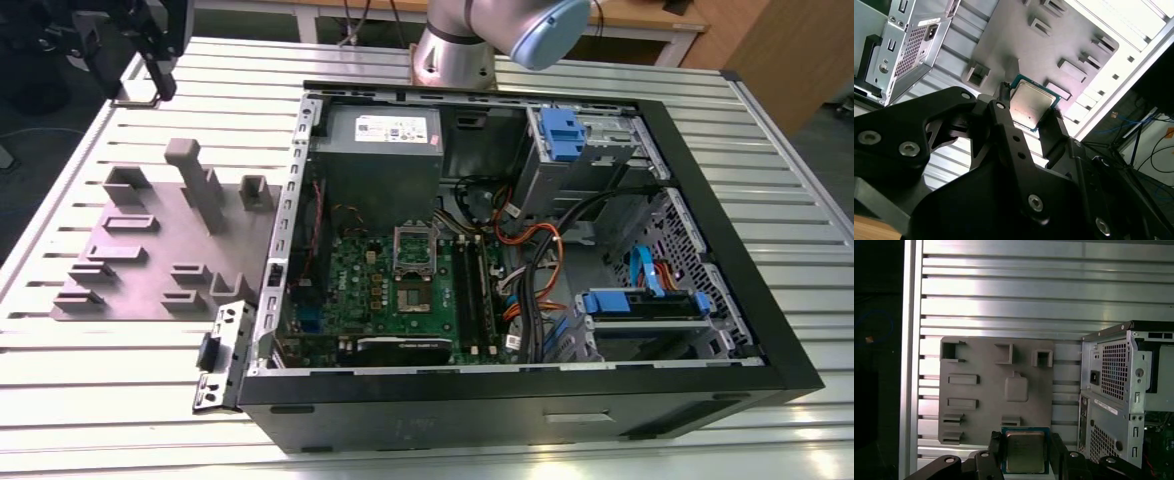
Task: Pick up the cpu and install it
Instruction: 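Pick up the cpu and move it towards the insertion slot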
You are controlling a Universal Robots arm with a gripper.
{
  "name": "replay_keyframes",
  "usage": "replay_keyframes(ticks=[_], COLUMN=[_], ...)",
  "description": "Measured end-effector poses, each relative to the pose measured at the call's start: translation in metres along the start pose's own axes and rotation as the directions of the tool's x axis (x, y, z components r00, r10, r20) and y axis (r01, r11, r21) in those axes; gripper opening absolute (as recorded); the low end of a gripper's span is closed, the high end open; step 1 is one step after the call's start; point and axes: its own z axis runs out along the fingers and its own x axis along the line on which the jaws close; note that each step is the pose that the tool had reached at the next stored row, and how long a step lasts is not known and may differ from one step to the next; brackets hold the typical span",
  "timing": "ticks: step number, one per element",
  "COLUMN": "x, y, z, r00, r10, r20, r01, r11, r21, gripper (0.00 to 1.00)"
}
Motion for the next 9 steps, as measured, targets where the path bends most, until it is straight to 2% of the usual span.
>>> replay_keyframes(ticks=[9], x=[-0.0079], y=[-0.0002], z=[-0.0001], r00=[1.0000], r10=[0.000], r20=[0.0001], r01=[0.000], r11=[1.0000], r21=[0.0000], gripper=[0.47])
